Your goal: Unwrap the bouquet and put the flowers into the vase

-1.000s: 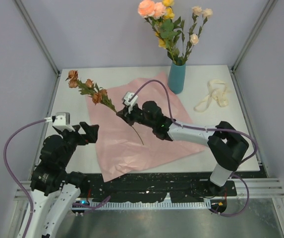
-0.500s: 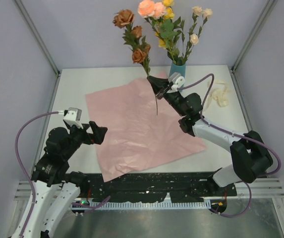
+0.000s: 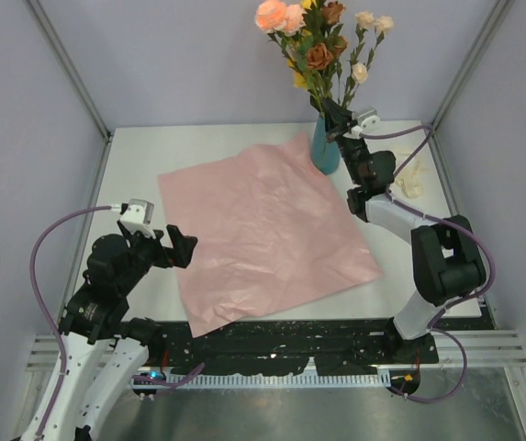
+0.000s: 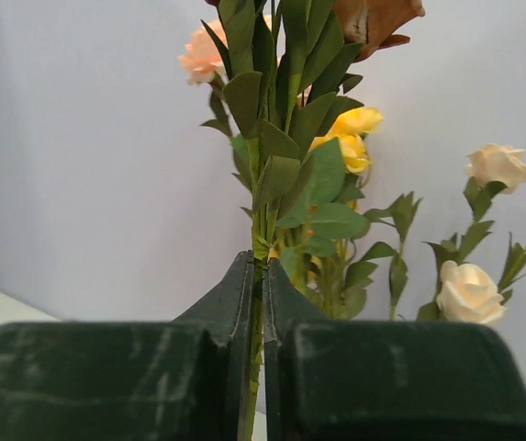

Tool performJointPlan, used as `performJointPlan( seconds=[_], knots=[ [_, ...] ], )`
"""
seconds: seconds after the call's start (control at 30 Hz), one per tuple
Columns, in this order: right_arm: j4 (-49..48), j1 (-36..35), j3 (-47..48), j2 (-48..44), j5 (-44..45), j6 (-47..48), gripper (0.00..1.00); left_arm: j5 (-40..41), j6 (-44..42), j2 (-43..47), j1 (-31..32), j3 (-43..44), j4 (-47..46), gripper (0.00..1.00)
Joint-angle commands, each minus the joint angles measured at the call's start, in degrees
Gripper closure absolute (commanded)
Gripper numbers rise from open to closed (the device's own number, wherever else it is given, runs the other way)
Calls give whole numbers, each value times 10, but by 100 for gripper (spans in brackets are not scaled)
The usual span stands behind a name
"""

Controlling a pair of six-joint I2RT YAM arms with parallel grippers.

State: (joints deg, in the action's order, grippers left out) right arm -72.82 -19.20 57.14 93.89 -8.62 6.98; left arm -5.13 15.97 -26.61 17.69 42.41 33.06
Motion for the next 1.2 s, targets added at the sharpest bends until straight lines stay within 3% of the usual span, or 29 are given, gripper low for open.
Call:
performJointPlan(
  seconds=[0.0, 0.33, 0.67, 1.17],
  knots=[
    [-200, 19, 64, 39, 21, 14, 95, 5, -12, 2, 2, 12, -8, 0],
    [-154, 55, 224, 117, 9, 37, 95, -7, -13, -7, 1, 14, -5, 0],
    [-101, 99, 366, 202, -57, 37, 95, 13, -17, -20, 1, 17, 1, 0],
    [-109, 117, 405, 297, -84, 8, 95, 27, -24, -34, 2, 19, -1, 0]
  ],
)
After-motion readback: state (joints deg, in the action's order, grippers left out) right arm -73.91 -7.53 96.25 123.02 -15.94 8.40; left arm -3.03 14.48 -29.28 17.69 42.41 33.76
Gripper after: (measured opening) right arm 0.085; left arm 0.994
